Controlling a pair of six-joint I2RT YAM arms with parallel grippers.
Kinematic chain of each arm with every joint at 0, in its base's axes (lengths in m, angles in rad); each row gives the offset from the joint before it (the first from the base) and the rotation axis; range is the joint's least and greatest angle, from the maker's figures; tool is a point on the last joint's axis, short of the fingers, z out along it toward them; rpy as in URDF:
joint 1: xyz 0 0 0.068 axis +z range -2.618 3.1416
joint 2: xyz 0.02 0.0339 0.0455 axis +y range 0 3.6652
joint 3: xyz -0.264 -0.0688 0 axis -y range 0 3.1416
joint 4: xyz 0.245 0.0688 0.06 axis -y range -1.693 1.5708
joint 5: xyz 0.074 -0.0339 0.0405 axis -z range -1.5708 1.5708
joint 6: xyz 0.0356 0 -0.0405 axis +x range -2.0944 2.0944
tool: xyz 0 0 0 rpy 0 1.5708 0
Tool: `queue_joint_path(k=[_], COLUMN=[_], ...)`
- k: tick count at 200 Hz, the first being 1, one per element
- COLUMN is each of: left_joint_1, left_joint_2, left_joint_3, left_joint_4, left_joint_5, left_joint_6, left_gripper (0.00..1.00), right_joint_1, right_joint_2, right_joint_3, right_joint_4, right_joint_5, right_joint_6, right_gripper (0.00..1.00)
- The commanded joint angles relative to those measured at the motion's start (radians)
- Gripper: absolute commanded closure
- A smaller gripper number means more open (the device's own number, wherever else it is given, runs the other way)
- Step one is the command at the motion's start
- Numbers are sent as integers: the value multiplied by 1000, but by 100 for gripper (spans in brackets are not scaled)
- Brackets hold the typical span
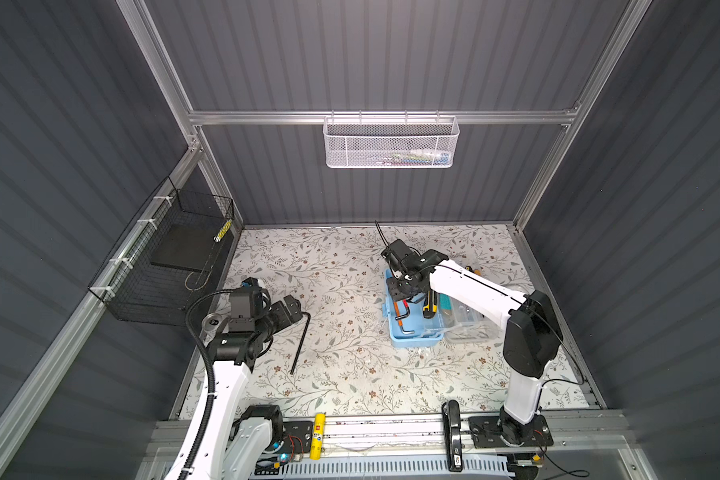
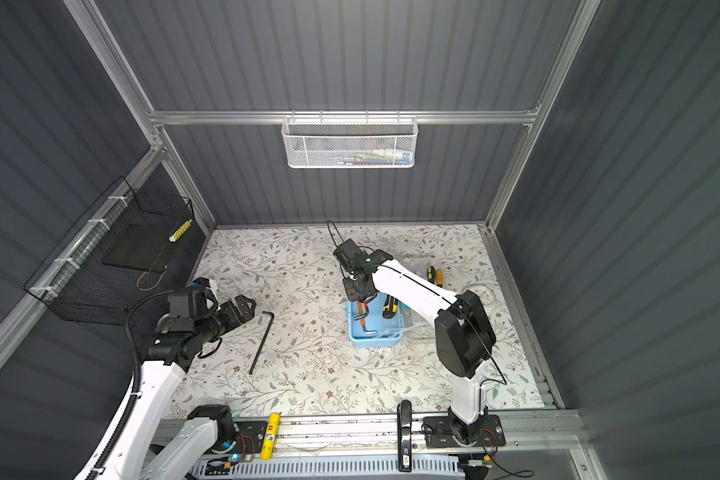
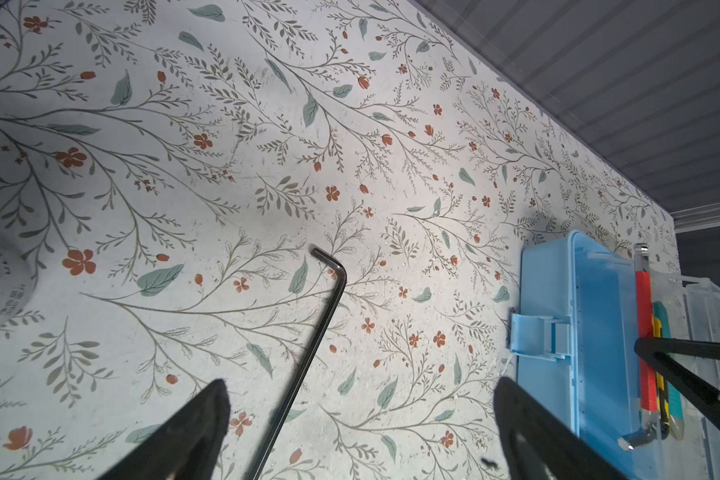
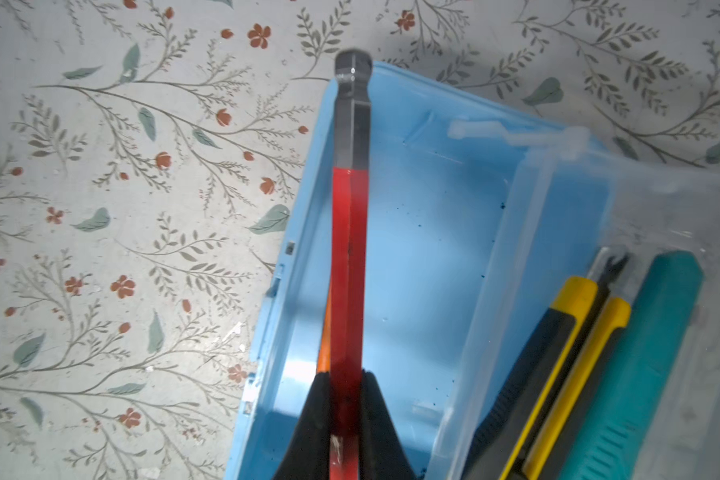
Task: Pack the tool kit
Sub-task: 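Carry the red hex key into the blue box beside the orange one, then open the right gripper to release the red hex key and rise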
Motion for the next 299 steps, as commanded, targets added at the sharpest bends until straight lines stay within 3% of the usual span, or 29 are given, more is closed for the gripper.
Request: queue_joint_path(k=[1, 77, 244, 299], left_joint_1=[7, 7, 7, 7], left_joint_2=[-2, 1, 7, 16], left_joint_3=[-12, -5, -5, -44], left_joint_4=[10, 3, -6, -8], left_joint_5=[20, 20, 12, -13], left_joint_6=[16, 15, 20, 5], left_gripper=[1, 0, 1, 1], right_joint_1=[-1, -1, -1, -4], right_joint_2=[4, 151, 292, 279], right_joint_3=[-6, 63, 79, 78], right_joint_4=[-36, -102, -71, -84], right_joint_5=[78, 152, 120, 95], right_joint_6=[-14, -47, 16, 12], right_gripper=[100, 100, 100, 76])
